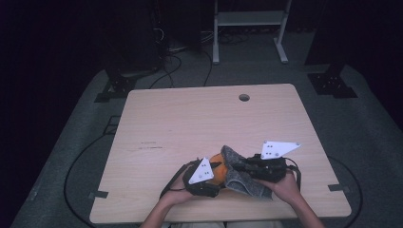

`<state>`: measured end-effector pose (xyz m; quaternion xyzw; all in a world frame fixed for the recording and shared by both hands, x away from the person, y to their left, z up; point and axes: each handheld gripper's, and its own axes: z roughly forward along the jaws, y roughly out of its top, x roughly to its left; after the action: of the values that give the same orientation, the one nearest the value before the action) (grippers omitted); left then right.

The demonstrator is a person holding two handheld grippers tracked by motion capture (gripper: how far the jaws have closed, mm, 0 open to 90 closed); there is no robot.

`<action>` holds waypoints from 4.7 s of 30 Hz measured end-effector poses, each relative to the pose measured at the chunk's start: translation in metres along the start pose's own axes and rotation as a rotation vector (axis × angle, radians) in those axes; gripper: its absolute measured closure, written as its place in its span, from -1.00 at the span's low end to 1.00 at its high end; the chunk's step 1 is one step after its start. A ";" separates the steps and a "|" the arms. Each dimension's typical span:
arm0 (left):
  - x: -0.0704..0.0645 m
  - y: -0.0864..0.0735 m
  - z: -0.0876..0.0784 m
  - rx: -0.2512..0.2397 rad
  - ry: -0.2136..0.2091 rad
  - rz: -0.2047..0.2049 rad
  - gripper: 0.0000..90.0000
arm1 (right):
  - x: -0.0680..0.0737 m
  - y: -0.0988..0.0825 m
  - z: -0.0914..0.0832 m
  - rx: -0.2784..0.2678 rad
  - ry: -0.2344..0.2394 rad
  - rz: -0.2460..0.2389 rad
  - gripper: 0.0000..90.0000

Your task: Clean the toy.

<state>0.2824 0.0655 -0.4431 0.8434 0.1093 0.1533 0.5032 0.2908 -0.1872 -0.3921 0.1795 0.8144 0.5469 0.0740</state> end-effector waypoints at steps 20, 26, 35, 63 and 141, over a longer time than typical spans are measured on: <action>0.010 -0.007 -0.008 -0.017 -0.016 -0.042 -0.24 | -0.043 -0.037 -0.023 0.033 -0.137 0.158 0.80; 0.014 -0.009 -0.009 -0.032 -0.021 -0.070 -0.25 | -0.047 -0.042 -0.022 0.037 -0.135 0.181 0.80; 0.019 -0.007 -0.012 -0.060 0.005 -0.132 -0.17 | -0.040 -0.029 -0.030 -0.044 -0.093 0.181 0.80; 0.023 0.007 -0.016 -0.013 0.063 -0.171 -0.11 | -0.032 -0.024 -0.023 -0.115 -0.076 0.196 0.80; 0.019 0.015 -0.014 -0.001 0.055 -0.230 -0.11 | -0.014 -0.016 -0.007 -0.028 -0.086 0.087 0.80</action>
<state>0.2948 0.0767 -0.4210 0.8207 0.2190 0.1179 0.5145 0.2978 -0.2036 -0.4051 0.2369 0.7940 0.5529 0.0878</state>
